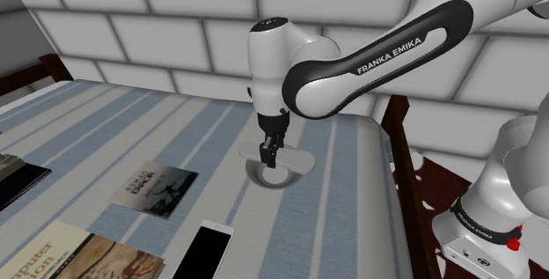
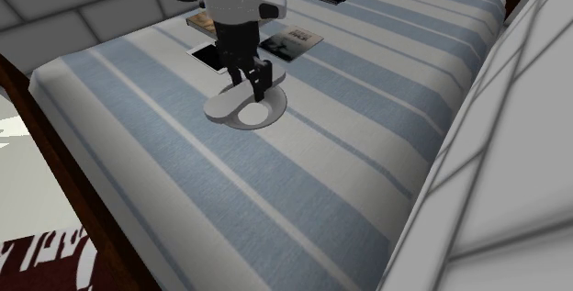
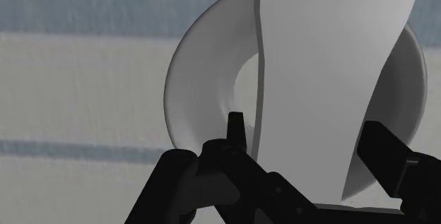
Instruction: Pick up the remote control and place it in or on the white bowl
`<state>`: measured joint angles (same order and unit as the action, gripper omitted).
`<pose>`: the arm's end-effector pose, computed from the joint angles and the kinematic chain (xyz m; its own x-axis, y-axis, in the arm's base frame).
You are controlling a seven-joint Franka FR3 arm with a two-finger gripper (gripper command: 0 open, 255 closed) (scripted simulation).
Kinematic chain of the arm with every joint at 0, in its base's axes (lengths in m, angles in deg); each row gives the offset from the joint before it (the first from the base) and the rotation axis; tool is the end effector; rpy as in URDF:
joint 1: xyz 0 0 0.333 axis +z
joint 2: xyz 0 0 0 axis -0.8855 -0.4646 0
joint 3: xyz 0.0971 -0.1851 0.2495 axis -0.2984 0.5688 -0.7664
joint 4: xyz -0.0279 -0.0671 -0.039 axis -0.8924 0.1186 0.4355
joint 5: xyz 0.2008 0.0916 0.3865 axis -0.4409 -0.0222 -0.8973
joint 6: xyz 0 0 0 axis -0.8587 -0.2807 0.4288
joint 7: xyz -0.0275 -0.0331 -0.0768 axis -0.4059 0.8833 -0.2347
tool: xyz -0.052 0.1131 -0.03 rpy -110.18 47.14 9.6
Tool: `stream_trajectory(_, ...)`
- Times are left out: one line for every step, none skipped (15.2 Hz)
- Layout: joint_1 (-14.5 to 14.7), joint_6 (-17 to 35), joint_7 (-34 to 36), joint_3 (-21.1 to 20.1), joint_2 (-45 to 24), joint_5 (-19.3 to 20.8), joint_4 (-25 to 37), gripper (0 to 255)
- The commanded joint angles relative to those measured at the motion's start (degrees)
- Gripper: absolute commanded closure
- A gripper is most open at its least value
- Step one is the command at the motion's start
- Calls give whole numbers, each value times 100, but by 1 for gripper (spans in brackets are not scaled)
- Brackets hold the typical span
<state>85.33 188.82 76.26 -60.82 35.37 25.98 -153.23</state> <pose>0.4619 0.3977 0.3647 0.8334 0.5525 -0.0115 0.5526 -0.8332 0.0197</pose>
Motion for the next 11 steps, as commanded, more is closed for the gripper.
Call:
stream_trajectory(4, 156, 20, 1, -57, 25, -97, 255)
stream_trajectory(6, 228, 32, 2, -92, 41, -136, 255)
stream_trajectory(9, 321, 47, 4, -139, 62, -185, 255)
stream_trajectory(9, 322, 47, 4, -139, 61, -185, 255)
stream_trajectory(9, 322, 47, 4, -139, 61, -185, 255)
stream_trajectory(9, 321, 47, 4, -139, 62, -185, 255)
stream_trajectory(9, 321, 47, 4, -139, 62, -185, 255)
stream_trajectory(9, 321, 47, 4, -139, 62, -185, 255)
stream_trajectory(9, 321, 47, 4, -139, 62, -185, 255)
stream_trajectory(9, 321, 47, 4, -139, 62, -185, 255)
stream_trajectory(9, 321, 47, 4, -139, 62, -185, 255)
